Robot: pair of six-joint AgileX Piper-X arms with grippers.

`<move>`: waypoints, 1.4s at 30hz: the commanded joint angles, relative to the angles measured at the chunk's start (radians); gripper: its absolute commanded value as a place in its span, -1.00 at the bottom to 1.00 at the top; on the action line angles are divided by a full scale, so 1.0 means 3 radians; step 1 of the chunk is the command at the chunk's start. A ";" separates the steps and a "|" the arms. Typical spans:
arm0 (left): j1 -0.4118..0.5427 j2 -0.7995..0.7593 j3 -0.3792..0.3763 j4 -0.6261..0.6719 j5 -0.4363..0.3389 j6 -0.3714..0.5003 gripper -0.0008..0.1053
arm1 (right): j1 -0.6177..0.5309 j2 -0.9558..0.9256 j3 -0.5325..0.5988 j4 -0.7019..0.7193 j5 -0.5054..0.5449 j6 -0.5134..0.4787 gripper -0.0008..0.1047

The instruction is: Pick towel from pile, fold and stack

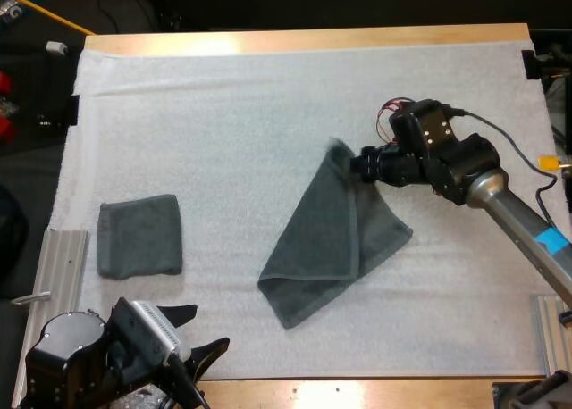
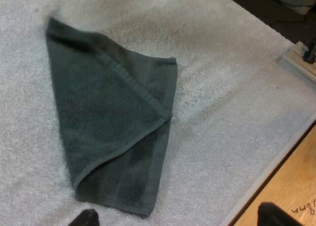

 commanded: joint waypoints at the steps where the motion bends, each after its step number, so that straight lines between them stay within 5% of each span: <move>1: -0.0017 0.0010 -0.0020 -0.0010 0.0032 -0.0019 0.18 | -0.0015 -0.0063 -0.0017 0.0080 0.0001 -0.0132 0.39; 8: -0.0017 0.0010 -0.0020 -0.0010 0.0032 -0.0019 0.18 | -0.0015 -0.0124 -0.0017 0.0585 0.0310 -0.0569 -0.02; 13: -0.0017 0.0010 -0.0020 -0.0010 0.0032 -0.0019 0.18 | -0.0059 -0.0124 0.0110 0.0580 0.0457 -0.0582 -0.17; 31: -0.0017 0.0010 -0.0020 0.0018 0.0032 -0.0083 0.18 | -0.0450 -0.0092 0.0966 0.0008 -0.0099 -0.0488 -0.18; 42: -0.0017 0.0010 -0.0010 0.0173 0.0032 -0.0107 0.18 | -0.0450 0.0324 0.1008 -0.0196 -0.0315 -0.0305 -0.18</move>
